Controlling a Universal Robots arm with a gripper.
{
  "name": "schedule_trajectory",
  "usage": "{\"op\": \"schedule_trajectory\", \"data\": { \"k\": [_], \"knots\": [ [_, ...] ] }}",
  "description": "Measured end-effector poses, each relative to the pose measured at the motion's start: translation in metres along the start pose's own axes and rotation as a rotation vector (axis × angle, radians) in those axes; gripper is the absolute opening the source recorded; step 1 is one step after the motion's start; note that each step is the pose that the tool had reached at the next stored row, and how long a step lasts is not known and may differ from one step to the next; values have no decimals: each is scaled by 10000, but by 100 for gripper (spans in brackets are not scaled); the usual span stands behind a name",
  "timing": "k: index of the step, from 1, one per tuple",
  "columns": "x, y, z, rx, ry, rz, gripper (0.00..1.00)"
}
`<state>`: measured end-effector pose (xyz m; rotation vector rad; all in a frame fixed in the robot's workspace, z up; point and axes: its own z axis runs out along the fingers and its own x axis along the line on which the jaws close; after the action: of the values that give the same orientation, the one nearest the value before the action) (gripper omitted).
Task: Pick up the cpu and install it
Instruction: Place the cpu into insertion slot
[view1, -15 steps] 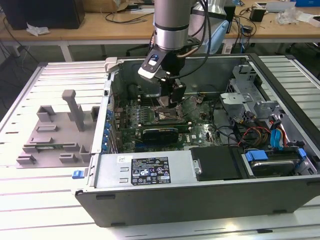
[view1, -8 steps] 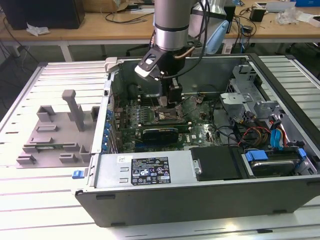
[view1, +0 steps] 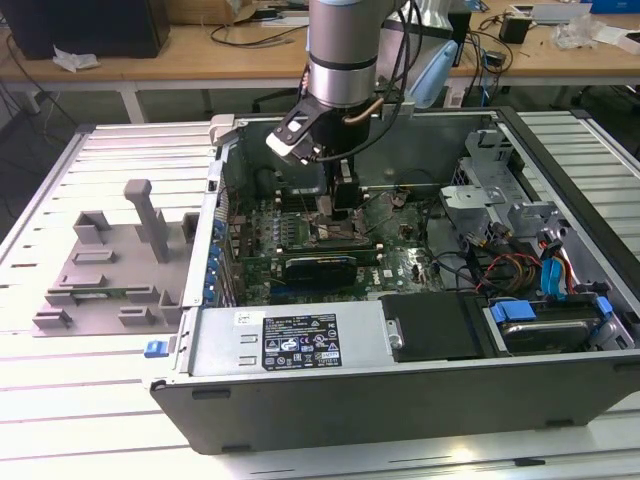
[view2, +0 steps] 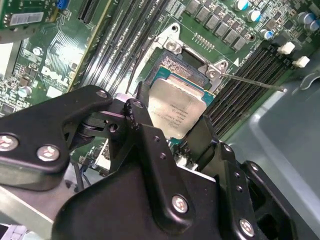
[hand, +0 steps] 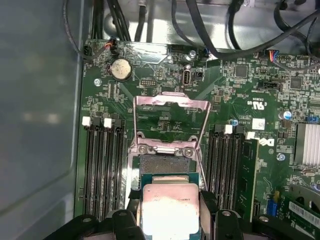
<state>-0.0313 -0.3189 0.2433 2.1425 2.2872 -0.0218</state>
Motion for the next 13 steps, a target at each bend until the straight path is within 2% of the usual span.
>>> {"op": "schedule_trajectory", "data": {
  "k": [2, 4, 5, 9, 13],
  "knots": [
    [0, 0, 6, 12, -189, 5, 55],
    [0, 0, 11, 23, -347, 18, 55],
    [0, 0, 13, 26, -375, 20, 55],
    [5, -28, 81, -15, -386, 25, 55],
    [10, -31, 85, -37, -389, 26, 55]
  ]
}}
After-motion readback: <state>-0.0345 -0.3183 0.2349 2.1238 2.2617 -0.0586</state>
